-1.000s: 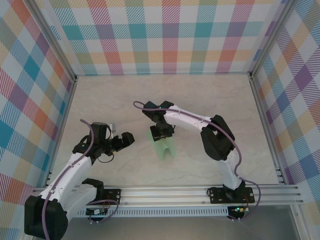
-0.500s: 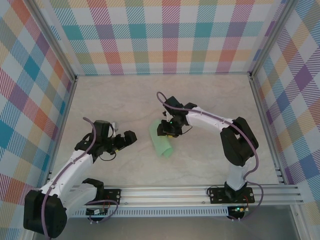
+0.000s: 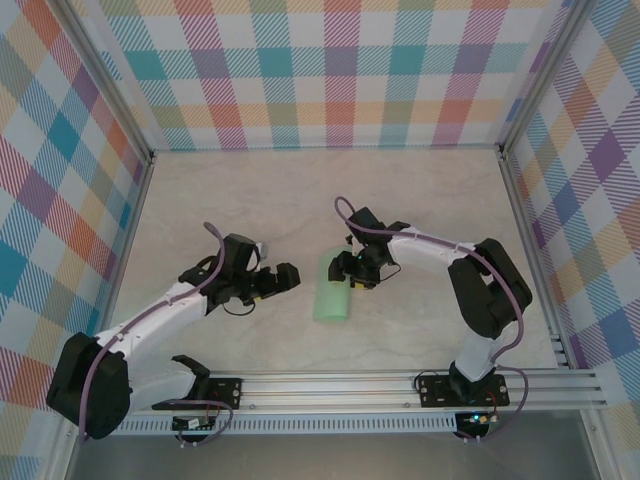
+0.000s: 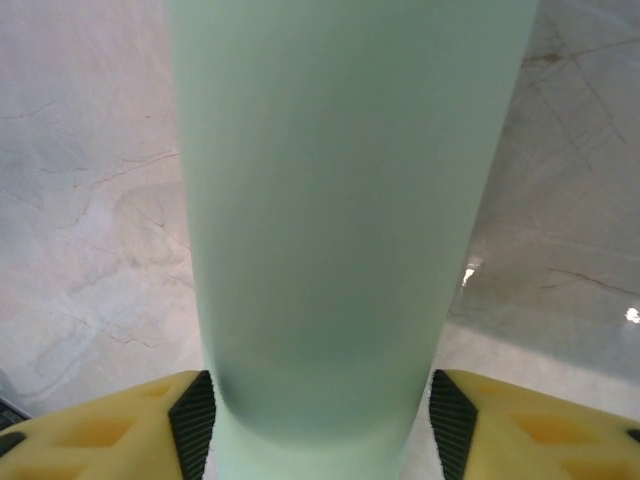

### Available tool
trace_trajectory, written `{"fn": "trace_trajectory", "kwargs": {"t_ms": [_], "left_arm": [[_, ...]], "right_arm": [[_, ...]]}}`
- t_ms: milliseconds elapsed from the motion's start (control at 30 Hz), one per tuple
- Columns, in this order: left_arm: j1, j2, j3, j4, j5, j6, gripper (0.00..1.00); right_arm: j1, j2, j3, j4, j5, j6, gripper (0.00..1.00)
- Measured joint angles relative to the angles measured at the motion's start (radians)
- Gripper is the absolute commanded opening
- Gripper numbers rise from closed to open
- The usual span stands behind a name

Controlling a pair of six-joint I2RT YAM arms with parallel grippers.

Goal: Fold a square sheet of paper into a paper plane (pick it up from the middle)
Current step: Fold the square sheet of paper in half at the center of the table.

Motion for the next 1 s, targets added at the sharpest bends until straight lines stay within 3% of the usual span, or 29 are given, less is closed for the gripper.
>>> {"fn": "trace_trajectory", "kwargs": {"t_ms": [300, 667, 1000], "left_arm": [[-0.05, 0.122, 0.083, 0.023, -0.055, -0.029, 0.75], [-0.076, 0.214, 0.145, 0.03, -0.081, -0.031, 0.74], [-0.103, 0.263, 0.167, 0.036, -0.078, -0.031, 0.63]], "right_arm": [[-0.022, -0.005, 0.0, -0.036, 0.055, -0.042, 0.58], [-0.054, -0.027, -0.053, -0.038, 0.051, -0.079, 0.53], [-0.077, -0.035, -0.068, -0.043, 0.054, -0.1, 0.54]]}}
